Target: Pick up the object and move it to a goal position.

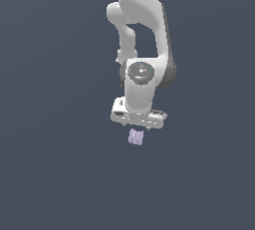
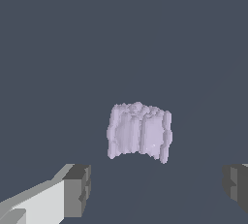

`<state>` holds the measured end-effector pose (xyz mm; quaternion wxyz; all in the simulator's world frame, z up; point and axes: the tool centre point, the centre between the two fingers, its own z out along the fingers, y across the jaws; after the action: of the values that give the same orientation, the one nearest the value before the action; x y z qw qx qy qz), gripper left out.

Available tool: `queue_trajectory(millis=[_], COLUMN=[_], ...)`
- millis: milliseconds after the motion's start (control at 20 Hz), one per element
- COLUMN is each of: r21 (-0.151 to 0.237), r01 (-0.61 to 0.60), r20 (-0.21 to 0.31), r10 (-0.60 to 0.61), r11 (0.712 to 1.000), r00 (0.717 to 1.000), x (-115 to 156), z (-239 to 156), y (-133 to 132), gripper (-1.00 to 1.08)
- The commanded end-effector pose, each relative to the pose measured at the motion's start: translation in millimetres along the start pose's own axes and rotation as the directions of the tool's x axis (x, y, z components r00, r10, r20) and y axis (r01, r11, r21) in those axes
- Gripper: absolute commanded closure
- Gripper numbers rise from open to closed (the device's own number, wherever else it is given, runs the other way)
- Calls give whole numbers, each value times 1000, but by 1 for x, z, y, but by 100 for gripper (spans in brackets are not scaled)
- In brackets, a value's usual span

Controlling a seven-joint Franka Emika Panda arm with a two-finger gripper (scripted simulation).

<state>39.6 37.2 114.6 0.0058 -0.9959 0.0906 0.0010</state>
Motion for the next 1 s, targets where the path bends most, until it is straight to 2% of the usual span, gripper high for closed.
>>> queue_trajectory(millis=[0, 650, 950], r21=[-4, -11, -11], r01=[-35, -81, -84], r20=[-2, -3, -3], r10=[35, 81, 83], r11=[999, 997, 996], r00=[999, 997, 997], x=[5, 11, 11], z=[10, 27, 53], y=[-2, -5, -4], gripper=[-92, -92, -92])
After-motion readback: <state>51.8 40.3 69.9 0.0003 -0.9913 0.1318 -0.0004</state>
